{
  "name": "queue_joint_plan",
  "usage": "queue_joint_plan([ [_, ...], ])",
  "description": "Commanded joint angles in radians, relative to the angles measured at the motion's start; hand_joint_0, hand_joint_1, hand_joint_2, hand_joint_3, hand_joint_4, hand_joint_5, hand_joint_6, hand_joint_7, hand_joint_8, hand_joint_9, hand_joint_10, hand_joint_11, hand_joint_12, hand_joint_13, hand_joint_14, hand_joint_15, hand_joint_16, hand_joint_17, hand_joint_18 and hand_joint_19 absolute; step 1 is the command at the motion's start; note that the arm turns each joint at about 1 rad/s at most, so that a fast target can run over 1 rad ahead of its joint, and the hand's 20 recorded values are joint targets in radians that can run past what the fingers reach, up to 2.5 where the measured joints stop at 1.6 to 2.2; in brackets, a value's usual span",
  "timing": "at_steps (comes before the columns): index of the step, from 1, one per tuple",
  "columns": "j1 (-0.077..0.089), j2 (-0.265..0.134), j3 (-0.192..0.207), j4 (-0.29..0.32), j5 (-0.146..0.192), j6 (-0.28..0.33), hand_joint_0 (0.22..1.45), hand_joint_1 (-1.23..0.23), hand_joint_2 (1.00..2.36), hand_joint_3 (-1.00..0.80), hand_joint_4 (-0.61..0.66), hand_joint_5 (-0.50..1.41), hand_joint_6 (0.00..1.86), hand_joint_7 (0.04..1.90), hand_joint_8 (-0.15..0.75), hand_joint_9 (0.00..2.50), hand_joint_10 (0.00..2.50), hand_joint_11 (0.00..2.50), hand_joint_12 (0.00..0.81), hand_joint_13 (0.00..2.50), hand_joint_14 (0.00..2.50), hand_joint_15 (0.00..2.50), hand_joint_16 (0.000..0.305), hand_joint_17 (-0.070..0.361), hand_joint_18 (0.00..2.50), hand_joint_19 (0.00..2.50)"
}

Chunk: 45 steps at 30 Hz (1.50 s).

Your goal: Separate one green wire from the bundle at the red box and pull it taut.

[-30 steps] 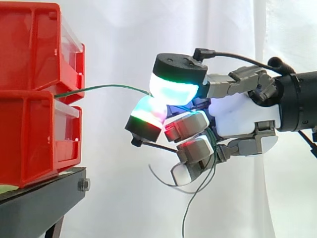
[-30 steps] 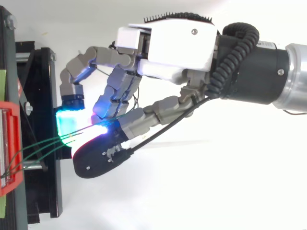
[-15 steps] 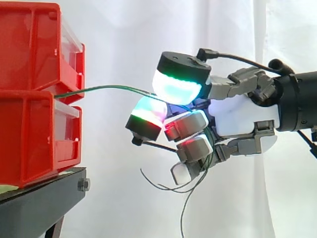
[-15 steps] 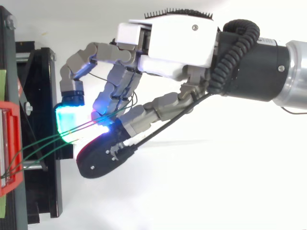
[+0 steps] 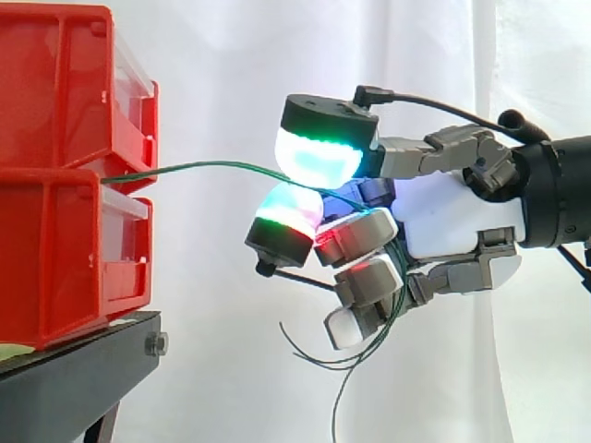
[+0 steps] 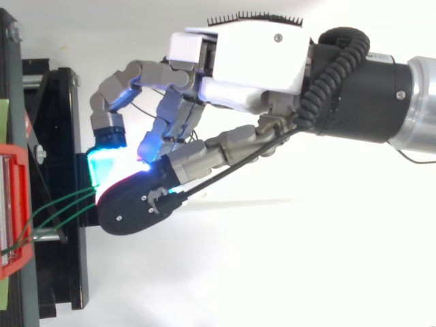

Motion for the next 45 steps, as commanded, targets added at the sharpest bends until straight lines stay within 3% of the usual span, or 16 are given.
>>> queue_joint_plan([
  [1,0.001,0.0,0.0,0.0,0.0,0.0,0.63,-0.81,1.02,-0.26,0.09,-0.19,0.91,1.14,0.314,1.19,0.0,1.56,0.381,1.21,0.03,1.03,0.054,0.122,0.93,0.49],
  [7,0.001,0.001,0.001,0.0,0.001,0.0,0.67,-0.88,1.01,-0.35,0.12,-0.2,0.92,1.11,0.316,1.16,0.01,1.55,0.38,1.19,0.03,1.02,0.054,0.122,0.93,0.46],
  [11,0.003,0.0,0.001,0.0,0.001,0.0,0.67,-0.88,1.0,-0.5,0.16,-0.19,0.91,1.06,0.313,1.16,0.0,1.54,0.383,1.19,0.03,1.02,0.054,0.122,0.92,0.46],
  [17,0.003,0.0,0.001,0.0,0.001,0.0,0.53,-0.7,1.0,-0.5,0.18,-0.19,0.9,1.06,0.334,1.19,0.0,1.53,0.4,1.21,0.03,1.02,0.057,0.129,0.94,0.49],
  [24,0.004,0.0,0.003,0.0,0.001,0.0,0.57,-0.57,1.0,-0.47,0.17,-0.18,0.89,1.08,0.318,1.2,0.01,1.52,0.389,1.21,0.02,1.0,0.056,0.126,0.93,0.51],
  [29,0.004,0.0,0.003,0.0,0.001,0.0,0.59,-0.65,1.02,-0.24,0.15,-0.18,0.89,1.13,0.319,1.2,0.01,1.52,0.389,1.21,0.03,1.01,0.056,0.125,0.92,0.52],
  [34,0.004,0.0,0.003,0.0,0.001,0.0,0.59,-0.73,1.02,-0.16,0.11,-0.18,0.9,1.13,0.317,1.19,0.01,1.53,0.393,1.2,0.03,1.01,0.056,0.125,0.93,0.52],
  [45,0.004,0.0,0.004,0.0,0.003,0.0,0.62,-0.81,1.01,-0.36,0.15,-0.19,0.9,1.08,0.32,1.17,0.01,1.53,0.381,1.19,0.03,1.0,0.055,0.124,0.92,0.5],
])
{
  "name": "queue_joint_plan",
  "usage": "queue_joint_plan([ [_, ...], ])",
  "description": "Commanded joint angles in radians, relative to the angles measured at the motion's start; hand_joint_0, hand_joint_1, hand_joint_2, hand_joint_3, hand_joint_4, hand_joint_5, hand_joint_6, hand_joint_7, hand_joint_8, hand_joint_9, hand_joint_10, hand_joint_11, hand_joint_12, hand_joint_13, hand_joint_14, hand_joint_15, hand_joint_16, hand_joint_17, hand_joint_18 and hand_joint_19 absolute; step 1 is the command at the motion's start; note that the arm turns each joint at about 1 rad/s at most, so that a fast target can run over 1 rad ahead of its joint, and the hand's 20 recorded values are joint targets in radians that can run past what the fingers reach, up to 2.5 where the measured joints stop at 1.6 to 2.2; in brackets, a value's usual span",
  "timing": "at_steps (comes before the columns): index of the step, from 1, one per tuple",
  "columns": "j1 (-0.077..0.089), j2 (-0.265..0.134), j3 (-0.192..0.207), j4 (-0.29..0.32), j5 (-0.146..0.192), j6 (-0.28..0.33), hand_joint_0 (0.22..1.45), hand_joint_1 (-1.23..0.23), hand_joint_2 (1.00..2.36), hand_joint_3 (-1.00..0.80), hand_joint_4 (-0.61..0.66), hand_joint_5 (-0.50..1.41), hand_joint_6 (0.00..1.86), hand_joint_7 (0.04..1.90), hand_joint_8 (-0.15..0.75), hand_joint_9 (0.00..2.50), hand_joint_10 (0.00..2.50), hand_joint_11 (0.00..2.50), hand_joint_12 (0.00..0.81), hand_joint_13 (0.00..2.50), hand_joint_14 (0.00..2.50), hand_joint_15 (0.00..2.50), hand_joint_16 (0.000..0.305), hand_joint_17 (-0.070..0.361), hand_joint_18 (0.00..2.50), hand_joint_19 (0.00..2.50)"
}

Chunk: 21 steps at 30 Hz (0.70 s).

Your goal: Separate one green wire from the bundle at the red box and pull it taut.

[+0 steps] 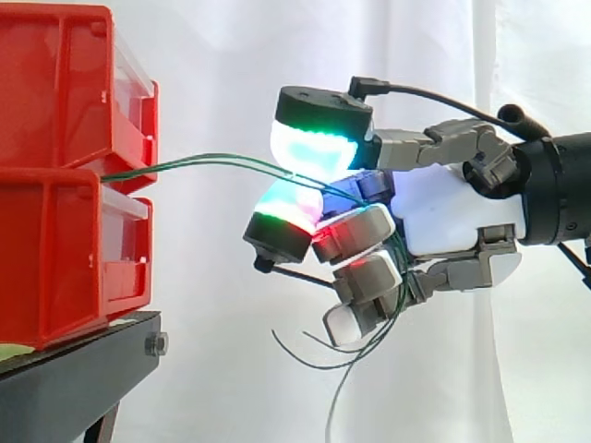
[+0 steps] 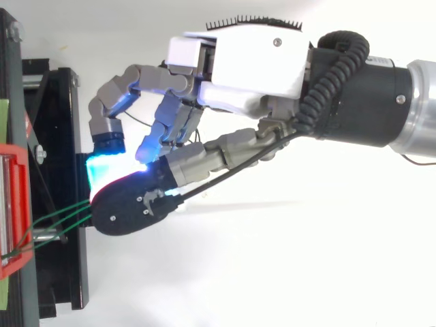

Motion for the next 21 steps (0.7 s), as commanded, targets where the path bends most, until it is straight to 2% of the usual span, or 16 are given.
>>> queue_joint_plan([
  [1,0.0,0.0,0.0,0.0,0.002,0.0,0.62,-0.81,1.01,-0.37,0.15,-0.19,0.9,1.08,0.315,1.17,0.01,1.53,0.382,1.19,0.03,1.0,0.055,0.124,0.92,0.5],
  [12,0.002,0.0,0.0,0.0,0.002,0.0,0.63,-0.82,1.01,-0.33,0.11,-0.19,0.9,1.1,0.315,1.17,0.01,1.53,0.382,1.19,0.03,1.01,0.055,0.123,0.93,0.49],
  [18,0.002,0.0,0.0,0.0,0.002,0.0,0.64,-0.84,1.01,-0.42,0.15,-0.19,0.9,1.08,0.318,1.17,0.0,1.53,0.378,1.19,0.03,1.0,0.054,0.122,0.92,0.49],
  [21,0.002,0.0,0.0,0.0,0.002,0.0,0.59,-0.71,1.0,-0.48,0.16,-0.18,0.9,1.08,0.319,1.22,0.0,1.54,0.385,1.21,0.03,1.01,0.055,0.123,0.93,0.51],
])
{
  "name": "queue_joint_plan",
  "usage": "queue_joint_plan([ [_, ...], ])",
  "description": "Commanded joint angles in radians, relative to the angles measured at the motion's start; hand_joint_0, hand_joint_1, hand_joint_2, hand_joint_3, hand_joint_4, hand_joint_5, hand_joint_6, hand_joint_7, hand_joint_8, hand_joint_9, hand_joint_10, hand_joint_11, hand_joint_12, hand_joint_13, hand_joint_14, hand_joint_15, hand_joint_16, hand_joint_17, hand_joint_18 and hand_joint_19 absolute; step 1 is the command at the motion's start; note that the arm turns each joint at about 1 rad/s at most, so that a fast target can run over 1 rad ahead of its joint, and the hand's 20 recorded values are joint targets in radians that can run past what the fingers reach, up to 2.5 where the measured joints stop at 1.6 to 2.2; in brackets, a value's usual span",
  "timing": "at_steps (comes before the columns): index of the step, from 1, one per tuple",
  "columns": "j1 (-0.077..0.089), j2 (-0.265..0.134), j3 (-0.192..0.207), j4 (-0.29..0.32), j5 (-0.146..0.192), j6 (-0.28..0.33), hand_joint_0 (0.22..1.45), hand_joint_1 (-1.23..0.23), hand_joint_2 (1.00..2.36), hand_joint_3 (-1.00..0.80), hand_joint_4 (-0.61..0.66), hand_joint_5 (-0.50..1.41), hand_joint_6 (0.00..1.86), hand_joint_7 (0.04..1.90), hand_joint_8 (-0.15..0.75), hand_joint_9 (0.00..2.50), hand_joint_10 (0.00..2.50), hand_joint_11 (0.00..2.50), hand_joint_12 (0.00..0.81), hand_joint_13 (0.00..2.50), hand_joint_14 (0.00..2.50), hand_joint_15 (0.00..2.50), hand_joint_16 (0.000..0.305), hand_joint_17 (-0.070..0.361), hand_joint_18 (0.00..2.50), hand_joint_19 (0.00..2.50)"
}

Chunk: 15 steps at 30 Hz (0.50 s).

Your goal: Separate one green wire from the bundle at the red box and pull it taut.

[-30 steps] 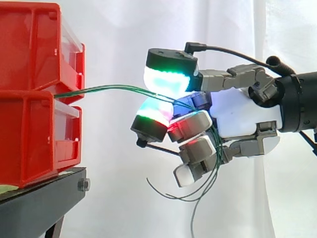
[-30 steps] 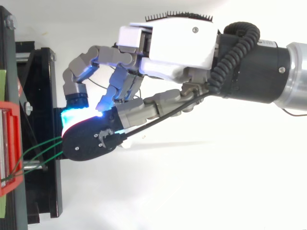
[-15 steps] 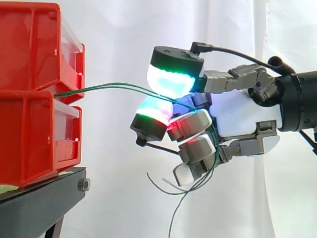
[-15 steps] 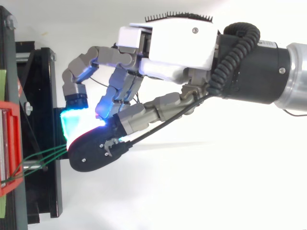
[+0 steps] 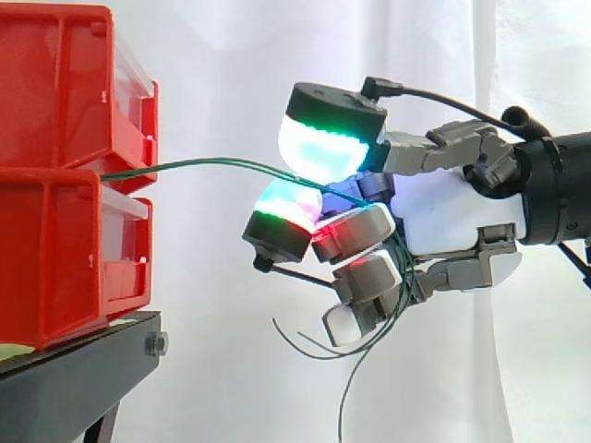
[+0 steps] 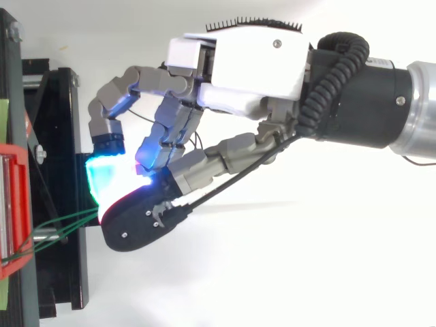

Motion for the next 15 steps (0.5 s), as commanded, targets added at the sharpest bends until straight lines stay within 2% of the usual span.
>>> queue_joint_plan([
  [1,0.0,0.0,-0.001,0.0,0.0,0.0,0.58,-0.68,1.0,-0.5,0.17,-0.18,0.9,1.08,0.319,1.23,0.0,1.54,0.385,1.22,0.03,1.02,0.055,0.124,0.94,0.51],
  [2,0.0,0.0,-0.001,0.0,0.0,0.0,0.55,-0.62,1.0,-0.5,0.17,-0.18,0.9,1.07,0.329,1.25,0.0,1.56,0.395,1.25,0.03,1.04,0.057,0.128,0.95,0.51],
  [6,0.002,0.0,-0.001,-0.002,0.006,-0.003,0.52,-0.57,1.0,-0.5,0.18,-0.19,0.89,1.06,0.333,1.28,0.03,1.62,0.397,1.3,0.02,1.12,0.059,0.133,0.98,0.53],
  [12,0.002,0.0,-0.001,-0.002,0.006,-0.005,0.49,-0.62,1.0,-0.5,0.2,-0.2,0.88,1.01,0.323,1.22,0.47,1.61,0.382,1.5,0.01,1.49,0.063,0.142,1.09,0.59],
  [15,0.002,0.0,-0.001,-0.002,0.006,-0.006,0.49,-0.64,1.0,-0.5,0.2,-0.21,0.88,0.99,0.333,1.21,0.55,1.59,0.374,1.54,0.0,1.6,0.064,0.144,1.12,0.61],
])
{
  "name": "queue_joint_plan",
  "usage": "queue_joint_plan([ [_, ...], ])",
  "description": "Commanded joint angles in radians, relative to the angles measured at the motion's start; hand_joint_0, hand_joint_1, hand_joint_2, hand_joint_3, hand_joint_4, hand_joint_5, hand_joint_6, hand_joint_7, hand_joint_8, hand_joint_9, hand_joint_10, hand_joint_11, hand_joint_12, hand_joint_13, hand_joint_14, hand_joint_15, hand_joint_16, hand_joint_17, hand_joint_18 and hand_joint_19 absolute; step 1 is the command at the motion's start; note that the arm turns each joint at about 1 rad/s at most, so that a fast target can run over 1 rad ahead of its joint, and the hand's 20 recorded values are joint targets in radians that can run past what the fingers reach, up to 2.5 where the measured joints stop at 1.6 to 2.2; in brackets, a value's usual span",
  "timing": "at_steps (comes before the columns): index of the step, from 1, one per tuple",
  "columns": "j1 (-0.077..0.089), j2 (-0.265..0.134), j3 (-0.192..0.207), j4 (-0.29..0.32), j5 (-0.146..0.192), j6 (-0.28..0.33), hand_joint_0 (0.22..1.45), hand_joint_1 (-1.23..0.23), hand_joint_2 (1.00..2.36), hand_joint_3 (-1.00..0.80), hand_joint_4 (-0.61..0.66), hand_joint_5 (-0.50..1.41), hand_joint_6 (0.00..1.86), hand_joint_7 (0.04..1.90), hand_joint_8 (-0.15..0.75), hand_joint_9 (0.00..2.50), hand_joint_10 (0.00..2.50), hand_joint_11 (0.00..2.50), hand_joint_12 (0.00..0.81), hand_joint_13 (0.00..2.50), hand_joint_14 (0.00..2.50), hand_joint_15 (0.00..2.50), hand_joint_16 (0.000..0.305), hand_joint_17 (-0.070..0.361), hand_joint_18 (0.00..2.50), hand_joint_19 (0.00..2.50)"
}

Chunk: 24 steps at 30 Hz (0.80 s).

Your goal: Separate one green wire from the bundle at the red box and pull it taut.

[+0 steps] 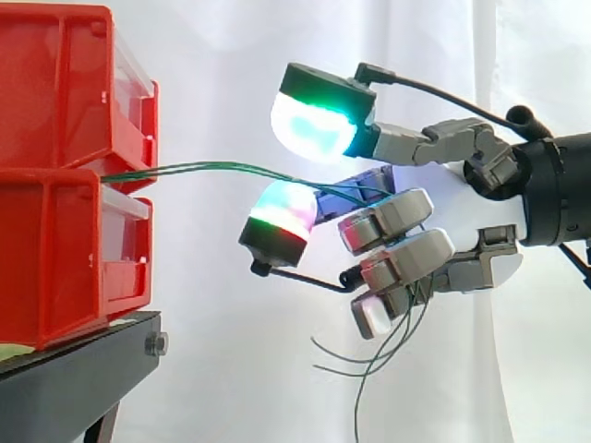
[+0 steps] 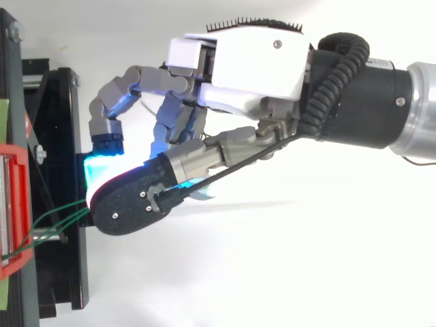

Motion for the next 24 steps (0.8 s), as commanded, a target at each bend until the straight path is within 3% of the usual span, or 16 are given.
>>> queue_joint_plan([
  [1,0.0,0.0,-0.002,0.0,0.0,-0.001,0.48,-0.64,1.0,-0.5,0.21,-0.21,0.88,0.98,0.323,1.2,0.56,1.59,0.373,1.55,0.01,1.64,0.064,0.145,1.13,0.62],
  [5,0.002,0.0,0.0,0.0,0.0,-0.001,0.49,-0.68,1.0,-0.5,0.21,-0.21,0.88,0.97,0.325,1.17,0.67,1.54,0.369,1.54,0.12,1.6,0.064,0.144,1.13,0.63],
  [9,0.0,0.0,0.0,0.0,0.0,0.003,0.56,-0.74,1.0,-0.5,0.18,-0.21,0.87,1.0,0.295,1.17,0.58,1.63,0.343,1.53,0.07,1.66,0.059,0.134,1.09,0.65],
  [15,-0.006,0.0,0.0,0.002,0.0,0.005,0.62,-0.77,1.02,-0.27,0.13,-0.21,0.89,1.05,0.291,1.17,0.58,1.65,0.342,1.53,0.04,1.69,0.058,0.13,1.08,0.65],
  [19,-0.008,0.002,0.001,0.002,-0.003,0.005,0.63,-0.79,1.02,-0.23,0.14,-0.21,0.89,1.04,0.291,1.14,0.62,1.63,0.342,1.52,0.01,1.71,0.058,0.13,1.07,0.64],
  [24,-0.011,0.0,0.001,0.002,-0.004,0.005,0.57,-0.75,1.0,-0.5,0.17,-0.21,0.89,1.0,0.298,1.14,0.64,1.61,0.349,1.52,0.02,1.7,0.058,0.131,1.07,0.64],
])
